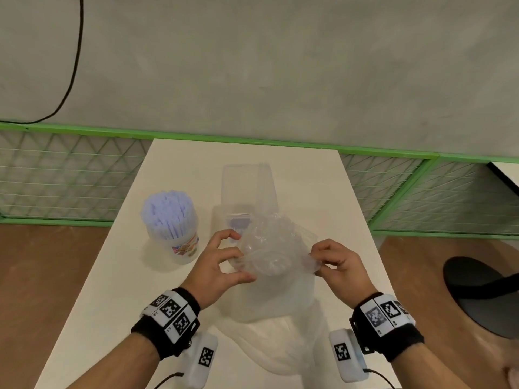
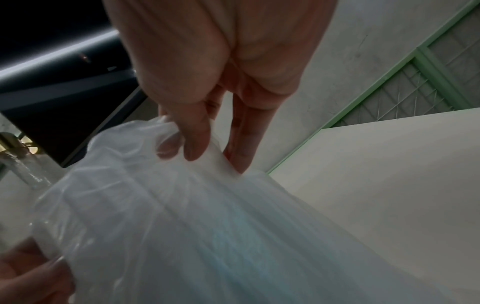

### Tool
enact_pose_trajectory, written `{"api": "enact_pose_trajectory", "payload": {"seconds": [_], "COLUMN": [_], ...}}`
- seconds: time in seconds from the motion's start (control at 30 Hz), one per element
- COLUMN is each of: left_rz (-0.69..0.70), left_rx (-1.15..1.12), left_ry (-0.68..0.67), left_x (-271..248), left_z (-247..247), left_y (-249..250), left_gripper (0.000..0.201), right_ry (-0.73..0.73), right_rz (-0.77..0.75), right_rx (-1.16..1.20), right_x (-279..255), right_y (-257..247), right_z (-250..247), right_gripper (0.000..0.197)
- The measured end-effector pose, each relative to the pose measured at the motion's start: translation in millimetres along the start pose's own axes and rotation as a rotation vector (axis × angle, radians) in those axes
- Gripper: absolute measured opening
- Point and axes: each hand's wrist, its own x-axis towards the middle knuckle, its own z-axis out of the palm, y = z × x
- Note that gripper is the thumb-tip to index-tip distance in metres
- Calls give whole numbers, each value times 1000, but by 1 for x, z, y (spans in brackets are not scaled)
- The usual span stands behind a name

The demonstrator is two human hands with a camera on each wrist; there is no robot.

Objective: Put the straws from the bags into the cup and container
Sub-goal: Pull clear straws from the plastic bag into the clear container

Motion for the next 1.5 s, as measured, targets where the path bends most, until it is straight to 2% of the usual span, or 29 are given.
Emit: {"api": "enact_pose_trajectory", "payload": {"seconds": [0.13, 0.27, 0.43, 0.5, 0.6, 0.67, 0.73, 0.8, 0.87, 0.97, 1.1, 1.17, 1.23, 1.33, 1.37, 1.4, 1.5], "left_rz": [11, -24, 14, 9, 38, 80, 125, 133, 124, 186, 230, 203, 122, -8, -51, -89, -152], "left_rx": [-32, -77, -78, -135, -124, -119, -114, -115, -132, -74, 56, 46, -55, -192, -202, -205, -266], "left_ry": [52, -12, -38, -50, -42, -16, 26, 71, 116, 131, 101, 87, 55, 38, 60, 84, 106], "left_x": [-5, 0, 1, 0, 1, 4, 4, 3, 1, -1, -5, -12, -20, -27, -27, -26, -23], "left_z": [4, 1, 3, 4, 7, 9, 14, 19, 23, 26, 29, 29, 26, 25, 25, 24, 22], "left_y": [-1, -1, 2, 1, -1, -4, -6, -9, -9, -11, -18, -17, -11, -2, 0, 1, 2], "left_gripper": [32, 28, 22, 25, 40, 51, 58, 62, 61, 51, 48, 38, 25, 14, 16, 18, 37], "right_ry": [-12, -14, -22, -32, -86, -131, -91, 16, 97, 134, 103, 47, -10, 54, 93, 115, 87], "right_rz": [0, -58, -82, -87, -24, 2, 11, 27, 10, -92, -138, -140, -122, 2, 50, 84, 177], "right_rx": [-15, -69, -118, -111, -98, -145, -112, -45, -42, -58, -163, -220, -206, -80, -49, -41, -64], "right_x": [-6, -10, -13, -16, -20, -23, -28, -30, -32, -32, -33, -37, -40, -40, -40, -39, -36], "right_y": [2, 5, 9, 6, -14, -25, -28, -25, -18, -7, 2, 1, -4, -16, -18, -17, -14], "right_z": [1, 5, 9, 9, 9, 11, 17, 24, 32, 36, 40, 38, 34, 30, 29, 29, 25], "right_gripper": [61, 75, 77, 74, 54, 48, 42, 32, 27, 20, 30, 24, 18, 9, 12, 26, 57]}}
